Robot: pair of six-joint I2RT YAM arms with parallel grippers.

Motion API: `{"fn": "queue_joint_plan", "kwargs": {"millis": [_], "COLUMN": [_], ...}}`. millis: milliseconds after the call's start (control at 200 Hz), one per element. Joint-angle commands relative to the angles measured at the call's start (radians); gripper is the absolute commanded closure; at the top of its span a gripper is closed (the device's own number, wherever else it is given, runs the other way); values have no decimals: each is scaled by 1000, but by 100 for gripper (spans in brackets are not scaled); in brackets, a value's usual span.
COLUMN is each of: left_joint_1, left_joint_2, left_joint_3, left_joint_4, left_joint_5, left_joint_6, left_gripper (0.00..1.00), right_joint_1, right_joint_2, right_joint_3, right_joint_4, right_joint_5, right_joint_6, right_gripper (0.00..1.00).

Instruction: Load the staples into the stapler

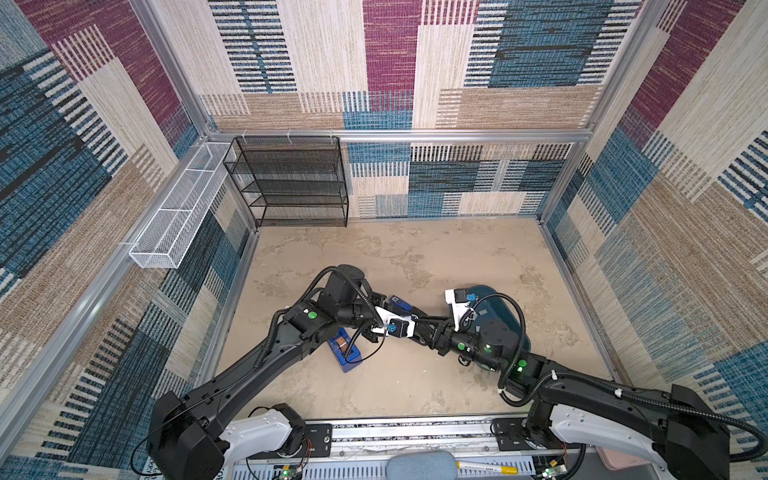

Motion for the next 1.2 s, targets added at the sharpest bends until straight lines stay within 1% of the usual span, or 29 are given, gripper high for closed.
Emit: {"fn": "queue_joint_plan", "kwargs": {"millis": [0,55,110,180,250,356,601,761,831,902,987,1197], "left_joint_1": [-2,-1,-2,-2,0,10,49,92,114,133,154,179], "left_joint_2": [-3,-5,-6,-8,-5,-1,10,7,12,27,47,81], "left_joint_3": [5,6,6,4,4,5,19,7,-1,-5,0,-5], "left_joint_4": [19,16,15,16,14,8,-22,-7,2,6,-6,-24], "left_joint_5": [68,71,74,77,78,79,116,110,90,61,32,-37], "left_joint_6": [-12,-14,-16,-15,-15,-12,-5,-11,-9,0,14,39], "left_gripper": [100,100,100,100,100,100,100,100,100,100,100,100], "right_joint_1": [1,1,1,1,-1,-15,-85,-115,-126,-134,-135,-139], "right_joint_2": [23,40,53,68,77,76,97,110,108,110,113,99], "right_joint_3": [26,31,33,35,39,33,-8,-23,-37,-47,-43,-40], "right_joint_4": [28,43,57,71,76,82,130,129,140,167,161,153], "right_joint_5": [-27,-38,-48,-56,-59,-60,-110,-97,-103,-139,-143,-162], "right_joint_6": [-14,-13,-9,-2,3,18,32,21,23,16,19,12], "right_gripper": [70,77,81,89,100,100,100,100,100,100,100,100]}}
